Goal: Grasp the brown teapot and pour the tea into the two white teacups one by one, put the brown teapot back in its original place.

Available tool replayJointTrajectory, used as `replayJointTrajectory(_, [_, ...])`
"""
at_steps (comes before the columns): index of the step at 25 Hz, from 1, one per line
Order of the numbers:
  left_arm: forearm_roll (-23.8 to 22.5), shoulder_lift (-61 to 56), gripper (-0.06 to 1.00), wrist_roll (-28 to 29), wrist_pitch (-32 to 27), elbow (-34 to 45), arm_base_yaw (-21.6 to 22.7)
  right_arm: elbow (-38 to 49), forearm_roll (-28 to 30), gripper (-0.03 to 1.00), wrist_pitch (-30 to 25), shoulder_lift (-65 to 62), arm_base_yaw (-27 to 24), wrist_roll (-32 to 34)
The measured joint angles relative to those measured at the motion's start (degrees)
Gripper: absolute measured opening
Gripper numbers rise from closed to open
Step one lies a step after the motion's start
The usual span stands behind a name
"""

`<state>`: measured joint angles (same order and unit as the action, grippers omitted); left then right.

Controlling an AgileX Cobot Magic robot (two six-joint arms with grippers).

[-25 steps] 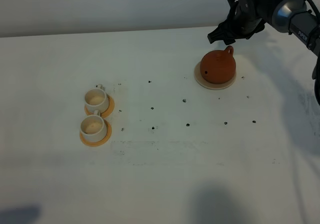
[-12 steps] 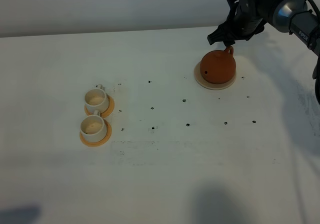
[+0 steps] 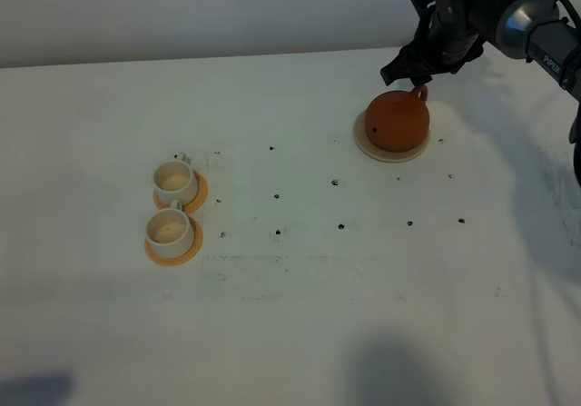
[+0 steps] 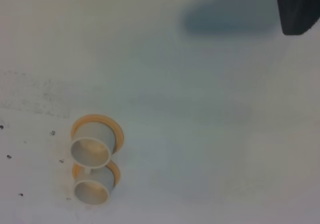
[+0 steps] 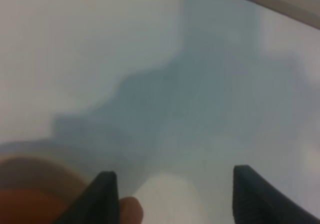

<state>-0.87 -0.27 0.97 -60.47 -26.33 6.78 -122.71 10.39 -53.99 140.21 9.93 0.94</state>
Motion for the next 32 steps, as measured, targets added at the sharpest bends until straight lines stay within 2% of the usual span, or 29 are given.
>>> replayJointTrajectory(32, [0.0,0.0,0.27,0.0,0.0,0.0,0.0,0.5,1.0,0.49,-5.2,-1.5,0.0,-4.0])
